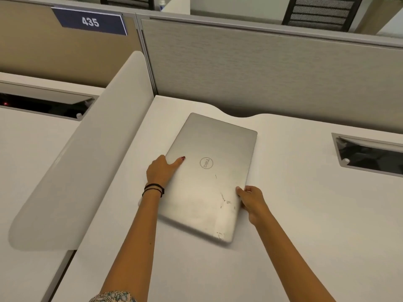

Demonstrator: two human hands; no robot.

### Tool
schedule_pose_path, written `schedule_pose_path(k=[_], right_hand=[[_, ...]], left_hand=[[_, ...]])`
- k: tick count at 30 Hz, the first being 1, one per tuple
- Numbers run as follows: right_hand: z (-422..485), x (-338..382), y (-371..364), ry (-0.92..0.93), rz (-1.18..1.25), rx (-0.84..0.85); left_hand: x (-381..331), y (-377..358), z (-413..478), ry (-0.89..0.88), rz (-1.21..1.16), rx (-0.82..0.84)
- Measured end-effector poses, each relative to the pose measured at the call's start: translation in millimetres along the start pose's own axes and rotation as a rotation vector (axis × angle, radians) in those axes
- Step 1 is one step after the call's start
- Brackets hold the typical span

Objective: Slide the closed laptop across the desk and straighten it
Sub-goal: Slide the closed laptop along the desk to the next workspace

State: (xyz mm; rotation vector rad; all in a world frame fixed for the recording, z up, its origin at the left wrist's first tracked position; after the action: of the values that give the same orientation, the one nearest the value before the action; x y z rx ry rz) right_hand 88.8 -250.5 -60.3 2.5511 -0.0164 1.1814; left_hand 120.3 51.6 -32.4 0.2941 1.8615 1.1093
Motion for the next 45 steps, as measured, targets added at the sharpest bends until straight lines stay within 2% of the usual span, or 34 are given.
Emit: schedule_pose_path(k=[4,14,27,31,38,45], right_hand=[[0.6,-6.0,16.3,-0.067,0.075,-0.021],[-9.7,-15.7,95.9,0.089,-0.011,-0.262],[-64.9,-73.2,162.8,0.139,-0.112,-0.279],[-74.7,-96.9,189.0,0.124,-0.021,-0.293],[-76.6,-129.4,252.6,0.065,0.132,-0.358],[-74.3,-161.1,341.8,0.075,0.075,-0.443]], left_hand=[[3.8,-5.8,-36.9,0.016,-0.132,-0.01],[8.0,-38.5,-139.7,0.111,-0.45,0.048],[34.6,-42.8,-262.0,0.137,-0.548,0.002],[35.8,-44.3,-296.7,0.098,-0.544,-0.053],[-1.4,-61.5,-339.6,-0.031,-0.533,-0.002],[-41.0,-109.0,-401.4,-0.048,-0.525,0.085]])
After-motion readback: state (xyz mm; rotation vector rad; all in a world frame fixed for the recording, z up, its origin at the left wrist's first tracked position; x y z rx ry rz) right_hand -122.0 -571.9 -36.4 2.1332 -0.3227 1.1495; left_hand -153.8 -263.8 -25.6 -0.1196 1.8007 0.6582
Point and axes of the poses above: each hand's wrist, its own z-axis towards the middle knuckle, its own y-axis out of the back of the hand, x = y × z, the point moved 8 cm from there along z, towards the middle knuckle, and after that the axes turned 9 degrees about -x, right-handed, at the moved point
